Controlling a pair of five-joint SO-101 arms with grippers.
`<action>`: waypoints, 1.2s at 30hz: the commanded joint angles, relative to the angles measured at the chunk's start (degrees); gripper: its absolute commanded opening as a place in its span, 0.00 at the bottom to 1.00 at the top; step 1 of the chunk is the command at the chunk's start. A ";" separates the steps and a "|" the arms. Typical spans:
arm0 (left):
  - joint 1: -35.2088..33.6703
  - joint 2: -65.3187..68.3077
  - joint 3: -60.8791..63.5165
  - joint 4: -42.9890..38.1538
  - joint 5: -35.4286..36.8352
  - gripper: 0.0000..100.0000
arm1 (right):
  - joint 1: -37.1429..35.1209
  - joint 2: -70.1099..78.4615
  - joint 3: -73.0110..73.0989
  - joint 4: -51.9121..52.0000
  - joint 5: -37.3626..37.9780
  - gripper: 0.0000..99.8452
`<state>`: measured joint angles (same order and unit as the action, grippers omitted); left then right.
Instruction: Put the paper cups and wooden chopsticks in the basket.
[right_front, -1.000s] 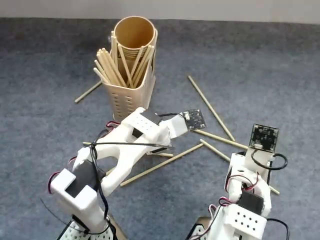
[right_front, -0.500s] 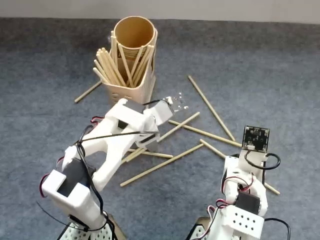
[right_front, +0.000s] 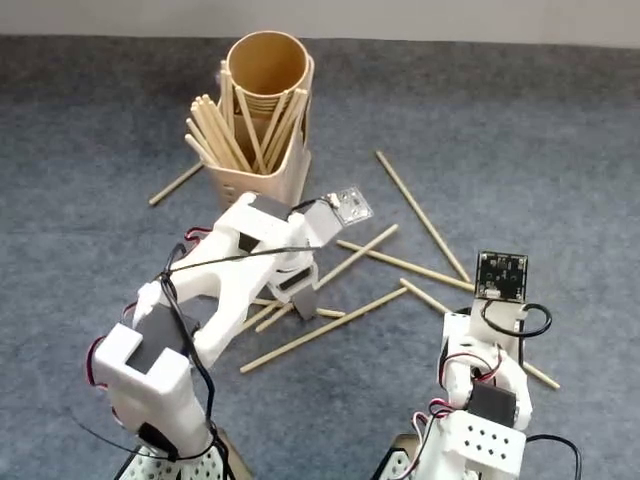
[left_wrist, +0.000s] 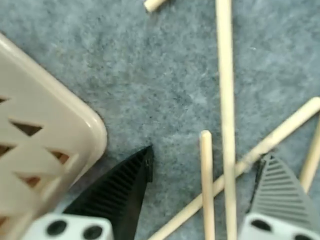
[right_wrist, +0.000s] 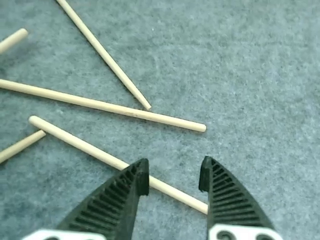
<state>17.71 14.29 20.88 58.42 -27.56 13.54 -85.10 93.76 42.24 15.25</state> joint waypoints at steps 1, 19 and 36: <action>-1.27 3.74 -1.98 -2.55 0.62 0.28 | -0.31 -0.57 -0.31 0.22 0.70 0.18; 2.33 -0.04 -45.58 27.78 0.35 0.00 | -1.80 -0.57 -0.22 0.22 0.79 0.18; -3.74 -0.66 -106.68 25.93 0.44 0.00 | -2.59 -0.57 -0.22 0.22 0.88 0.18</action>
<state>17.36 15.96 -79.52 89.27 -27.30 11.52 -85.10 93.76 42.24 15.25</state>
